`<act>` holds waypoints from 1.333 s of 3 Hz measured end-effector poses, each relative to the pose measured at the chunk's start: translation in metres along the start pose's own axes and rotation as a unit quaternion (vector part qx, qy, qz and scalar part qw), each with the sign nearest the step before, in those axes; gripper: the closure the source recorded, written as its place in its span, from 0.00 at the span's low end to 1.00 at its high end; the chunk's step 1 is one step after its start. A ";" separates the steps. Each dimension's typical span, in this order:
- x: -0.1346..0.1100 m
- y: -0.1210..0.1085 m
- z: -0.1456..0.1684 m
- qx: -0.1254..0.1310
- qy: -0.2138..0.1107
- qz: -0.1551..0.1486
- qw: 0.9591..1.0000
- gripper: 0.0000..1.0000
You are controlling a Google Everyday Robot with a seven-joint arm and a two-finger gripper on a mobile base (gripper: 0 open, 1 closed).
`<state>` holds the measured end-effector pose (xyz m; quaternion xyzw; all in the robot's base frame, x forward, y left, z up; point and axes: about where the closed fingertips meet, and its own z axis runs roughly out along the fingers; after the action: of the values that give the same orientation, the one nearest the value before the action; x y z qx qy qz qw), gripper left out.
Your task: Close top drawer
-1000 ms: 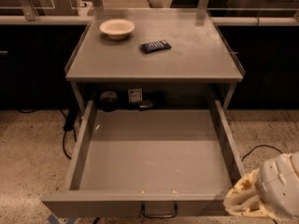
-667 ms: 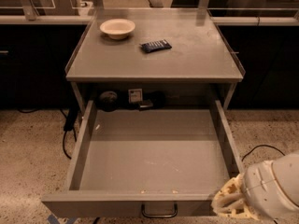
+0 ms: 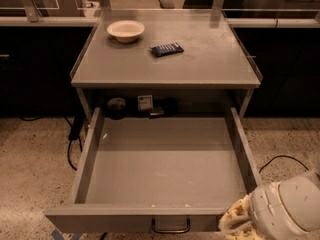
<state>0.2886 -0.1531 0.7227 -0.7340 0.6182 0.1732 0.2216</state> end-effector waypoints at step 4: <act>0.063 -0.009 0.063 0.056 0.101 -0.048 0.992 1.00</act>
Offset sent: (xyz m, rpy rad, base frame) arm -0.0299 -0.0229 -0.0777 -0.0609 -0.0365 -0.0326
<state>0.3097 -0.1704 0.6374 -0.7632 0.6098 0.0529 0.2069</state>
